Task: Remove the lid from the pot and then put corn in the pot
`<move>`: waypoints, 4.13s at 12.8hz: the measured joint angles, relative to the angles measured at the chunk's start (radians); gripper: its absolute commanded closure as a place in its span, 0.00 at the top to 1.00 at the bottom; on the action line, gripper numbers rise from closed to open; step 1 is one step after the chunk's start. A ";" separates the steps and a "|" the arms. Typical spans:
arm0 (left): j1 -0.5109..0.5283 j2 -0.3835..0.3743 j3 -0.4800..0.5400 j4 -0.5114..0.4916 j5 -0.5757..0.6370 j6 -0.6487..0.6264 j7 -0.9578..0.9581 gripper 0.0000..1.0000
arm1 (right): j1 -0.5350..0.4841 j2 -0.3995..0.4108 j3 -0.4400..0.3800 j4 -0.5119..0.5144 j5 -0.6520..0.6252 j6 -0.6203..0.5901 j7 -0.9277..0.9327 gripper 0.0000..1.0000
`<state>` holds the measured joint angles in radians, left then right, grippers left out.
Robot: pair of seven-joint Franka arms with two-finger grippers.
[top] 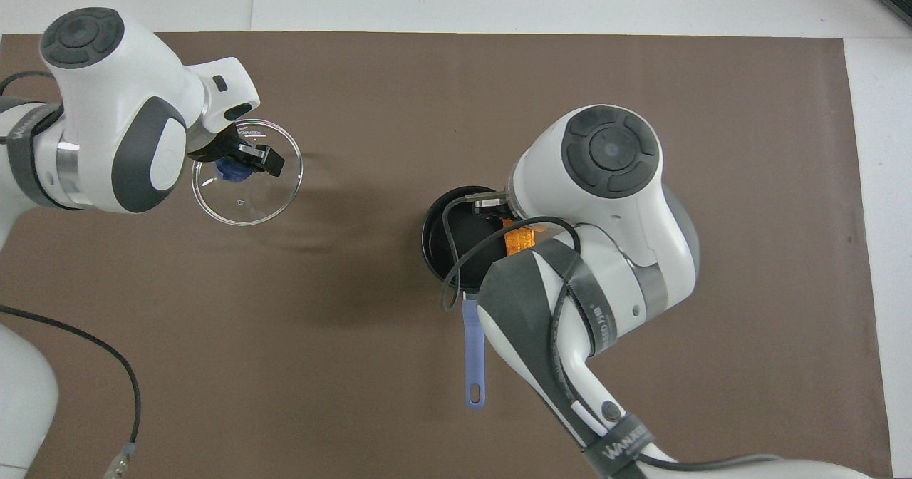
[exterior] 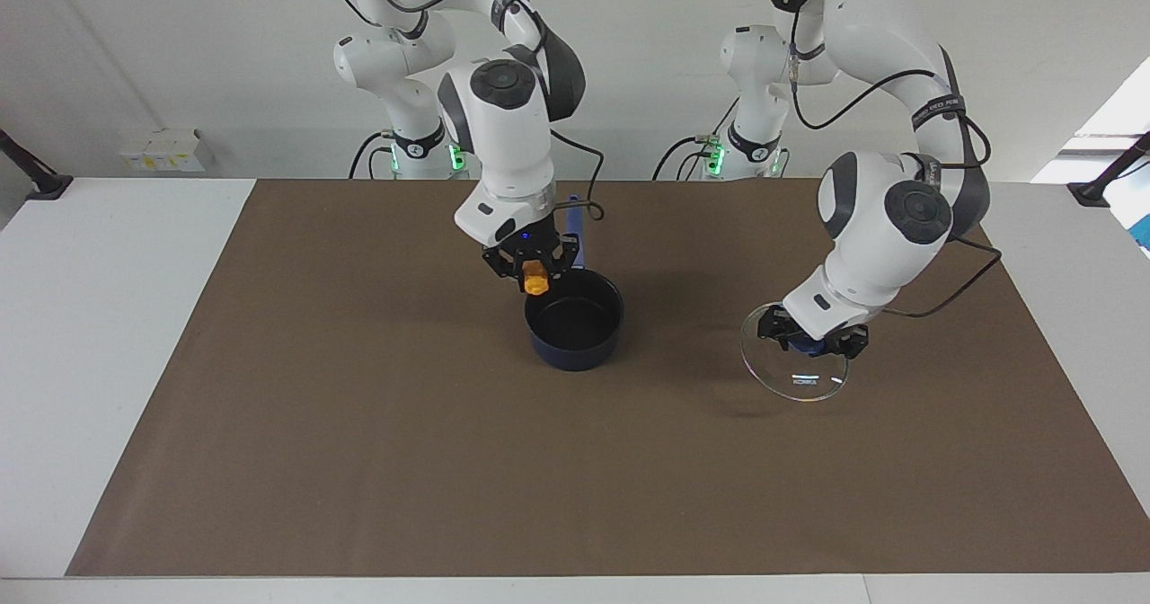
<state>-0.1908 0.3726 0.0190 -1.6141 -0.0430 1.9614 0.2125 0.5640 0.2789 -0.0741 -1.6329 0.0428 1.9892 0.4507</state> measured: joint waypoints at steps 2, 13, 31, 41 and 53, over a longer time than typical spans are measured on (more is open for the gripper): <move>0.050 -0.039 0.000 -0.097 -0.002 0.067 0.101 0.00 | 0.009 0.057 0.000 0.036 0.000 0.038 0.005 0.00; 0.227 -0.297 0.000 -0.608 -0.025 0.309 0.426 0.00 | 0.048 0.165 -0.002 0.010 -0.010 0.154 -0.054 0.03; 0.149 -0.355 -0.020 -0.440 -0.023 0.172 0.032 1.00 | 0.028 0.101 -0.024 -0.013 -0.010 0.140 -0.074 1.00; 0.139 -0.283 -0.002 -0.095 0.025 -0.164 -0.192 1.00 | -0.246 -0.204 -0.031 0.043 -0.042 -0.233 -0.182 1.00; 0.163 -0.319 -0.011 0.119 0.025 -0.520 -0.183 1.00 | -0.470 -0.375 -0.032 0.051 -0.041 -0.480 -0.312 1.00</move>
<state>-0.0273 0.0538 0.0082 -1.4955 -0.0175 1.4418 0.0297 0.0942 -0.0959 -0.1059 -1.5823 0.0022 1.5093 0.1388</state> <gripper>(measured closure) 0.000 0.000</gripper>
